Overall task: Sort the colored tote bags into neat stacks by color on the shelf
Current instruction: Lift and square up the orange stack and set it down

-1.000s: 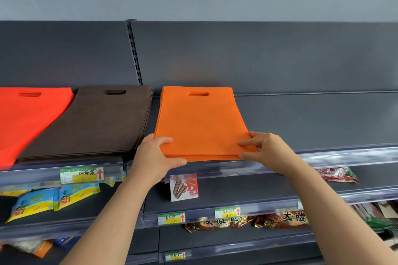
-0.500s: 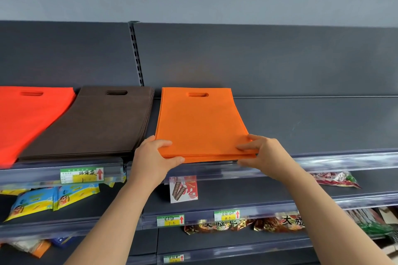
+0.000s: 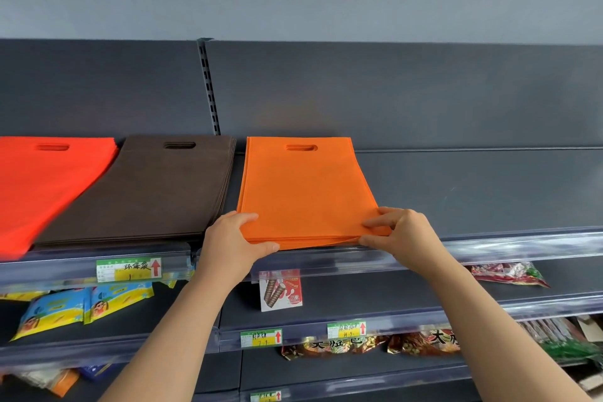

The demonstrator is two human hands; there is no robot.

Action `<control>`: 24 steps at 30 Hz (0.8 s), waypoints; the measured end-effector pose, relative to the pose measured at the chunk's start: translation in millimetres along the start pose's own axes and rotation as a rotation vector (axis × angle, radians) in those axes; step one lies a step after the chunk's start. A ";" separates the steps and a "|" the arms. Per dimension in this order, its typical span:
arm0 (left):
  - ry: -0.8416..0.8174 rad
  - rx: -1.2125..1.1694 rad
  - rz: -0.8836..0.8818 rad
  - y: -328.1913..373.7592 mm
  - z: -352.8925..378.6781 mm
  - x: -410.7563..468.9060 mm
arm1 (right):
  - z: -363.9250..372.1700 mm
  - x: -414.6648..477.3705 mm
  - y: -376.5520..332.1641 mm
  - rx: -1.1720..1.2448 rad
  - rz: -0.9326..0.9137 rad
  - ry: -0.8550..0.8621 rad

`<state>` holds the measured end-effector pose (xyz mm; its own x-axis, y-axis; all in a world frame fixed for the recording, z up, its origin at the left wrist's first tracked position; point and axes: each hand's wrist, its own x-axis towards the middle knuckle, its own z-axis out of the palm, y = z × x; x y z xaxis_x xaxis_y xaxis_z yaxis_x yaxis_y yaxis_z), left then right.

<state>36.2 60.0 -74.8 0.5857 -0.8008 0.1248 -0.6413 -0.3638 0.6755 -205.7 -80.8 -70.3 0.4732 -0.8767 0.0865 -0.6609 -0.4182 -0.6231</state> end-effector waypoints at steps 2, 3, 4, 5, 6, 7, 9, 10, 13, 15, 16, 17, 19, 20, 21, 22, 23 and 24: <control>-0.013 -0.004 0.001 0.1 -3.0 -0.1 | 0.0 -1.2 0.4 0.011 0.001 -0.010; -0.028 -0.009 0.001 -0.2 -4.0 -0.1 | -0.5 -2.0 1.3 0.023 0.005 -0.019; -0.042 -0.010 0.002 -1.0 -4.3 -0.1 | -0.9 -2.7 2.1 0.031 0.013 -0.028; -0.051 -0.008 0.004 -2.0 -4.2 -0.3 | -0.8 -3.2 2.1 0.033 0.018 -0.039; -0.053 -0.005 0.004 -2.8 -4.0 -0.3 | 0.1 -3.3 1.0 0.031 0.019 -0.051; -0.051 -0.004 0.002 -3.5 -3.4 -0.4 | 1.6 -3.4 -0.8 0.024 0.013 -0.058; -0.043 0.004 0.002 -4.1 -2.6 0.4 | 5.8 -2.2 -3.4 0.013 -0.001 -0.046; -0.041 0.013 0.005 -3.8 -2.9 1.2 | 7.4 -1.4 -3.9 0.015 -0.004 -0.032; -0.043 0.027 0.014 -3.8 -5.1 3.0 | 7.6 -1.6 -3.4 0.029 -0.002 -0.015; -0.042 0.020 0.022 -3.9 -7.0 1.9 | 5.0 -3.2 -2.0 0.030 0.001 -0.020; -0.042 0.020 0.032 -3.5 -7.9 0.9 | 3.4 -3.8 -1.4 0.029 -0.002 -0.015; -0.042 0.029 0.050 -2.9 -8.5 0.4 | 1.6 -4.0 -1.2 0.017 -0.015 -0.003; -0.048 0.072 0.104 -1.5 -9.6 1.3 | -0.4 -2.6 -1.3 -0.037 -0.055 0.019; -0.059 0.093 0.129 -0.5 -10.4 2.5 | -0.6 -1.1 -1.9 -0.059 -0.070 0.023; -0.073 0.106 0.146 0.3 -11.3 4.0 | -0.3 -0.2 -2.6 -0.074 -0.081 0.022; -0.092 0.114 0.154 1.1 -12.2 5.2 | 0.4 1.1 -3.4 -0.083 -0.087 0.015; -0.114 0.121 0.154 1.8 -12.9 5.9 | 1.0 1.9 -4.4 -0.090 -0.088 0.007; -0.131 0.130 0.153 2.2 -13.3 6.3 | 1.0 2.5 -5.5 -0.094 -0.087 0.005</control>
<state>45.1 60.5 -62.8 0.4131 -0.9031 0.1177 -0.7809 -0.2847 0.5560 -200.3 -80.5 -67.5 0.5286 -0.8371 0.1407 -0.6690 -0.5128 -0.5379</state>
